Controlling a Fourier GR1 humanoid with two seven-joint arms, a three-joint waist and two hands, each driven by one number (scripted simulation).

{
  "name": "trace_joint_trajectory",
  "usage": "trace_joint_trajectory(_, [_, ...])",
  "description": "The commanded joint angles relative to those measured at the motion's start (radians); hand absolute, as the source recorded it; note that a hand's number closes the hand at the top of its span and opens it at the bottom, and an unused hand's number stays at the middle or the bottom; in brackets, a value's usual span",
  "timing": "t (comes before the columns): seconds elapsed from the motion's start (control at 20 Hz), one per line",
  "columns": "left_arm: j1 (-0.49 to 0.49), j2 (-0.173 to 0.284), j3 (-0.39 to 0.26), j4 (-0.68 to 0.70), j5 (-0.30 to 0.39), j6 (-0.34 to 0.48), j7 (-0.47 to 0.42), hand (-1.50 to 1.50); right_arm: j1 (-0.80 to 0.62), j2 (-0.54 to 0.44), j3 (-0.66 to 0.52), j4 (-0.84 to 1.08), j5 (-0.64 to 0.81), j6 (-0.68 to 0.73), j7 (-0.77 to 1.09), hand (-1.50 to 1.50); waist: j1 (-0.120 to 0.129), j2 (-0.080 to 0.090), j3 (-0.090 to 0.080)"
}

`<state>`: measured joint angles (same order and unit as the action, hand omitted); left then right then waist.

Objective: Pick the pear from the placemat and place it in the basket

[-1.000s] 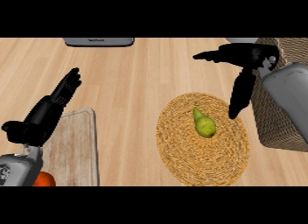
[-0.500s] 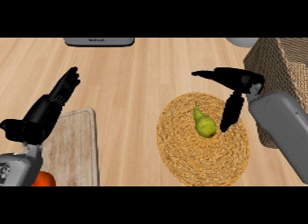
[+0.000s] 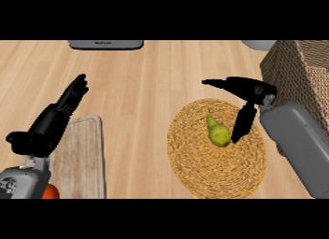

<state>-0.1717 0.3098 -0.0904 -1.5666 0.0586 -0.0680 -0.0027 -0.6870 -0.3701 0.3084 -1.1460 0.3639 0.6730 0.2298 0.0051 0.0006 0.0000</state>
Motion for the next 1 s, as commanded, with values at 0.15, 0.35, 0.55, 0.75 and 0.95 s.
trace_joint_trajectory(0.15, [-0.022, -0.023, 0.022, -0.042, -0.010, -0.033, 0.068, 0.00, -0.027, 0.020, -0.094, -0.032, 0.000, 0.106, 0.034, -1.50, -0.003, -0.001, 0.000])
trace_joint_trajectory(0.35, [-0.045, -0.026, 0.063, 0.006, -0.012, -0.040, 0.060, 0.00, 0.080, 0.080, -0.046, -0.167, 0.052, 0.082, 0.129, -1.50, -0.011, -0.003, 0.000])
trace_joint_trajectory(0.55, [0.030, -0.049, 0.042, -0.022, -0.036, -0.064, 0.007, 0.00, 0.015, 0.070, -0.015, 0.044, 0.186, 0.036, -0.043, -1.50, 0.003, 0.001, 0.000])
trace_joint_trajectory(0.75, [0.074, -0.076, 0.019, -0.092, -0.087, -0.045, 0.014, 0.00, 0.058, 0.071, -0.027, -0.001, 0.216, 0.055, -0.052, -1.50, 0.001, -0.001, 0.000])
trace_joint_trajectory(0.95, [-0.077, -0.061, 0.079, 0.002, -0.045, -0.080, 0.098, 0.00, 0.105, 0.111, -0.017, -0.055, 0.238, 0.066, -0.017, -1.50, -0.006, -0.001, 0.000])
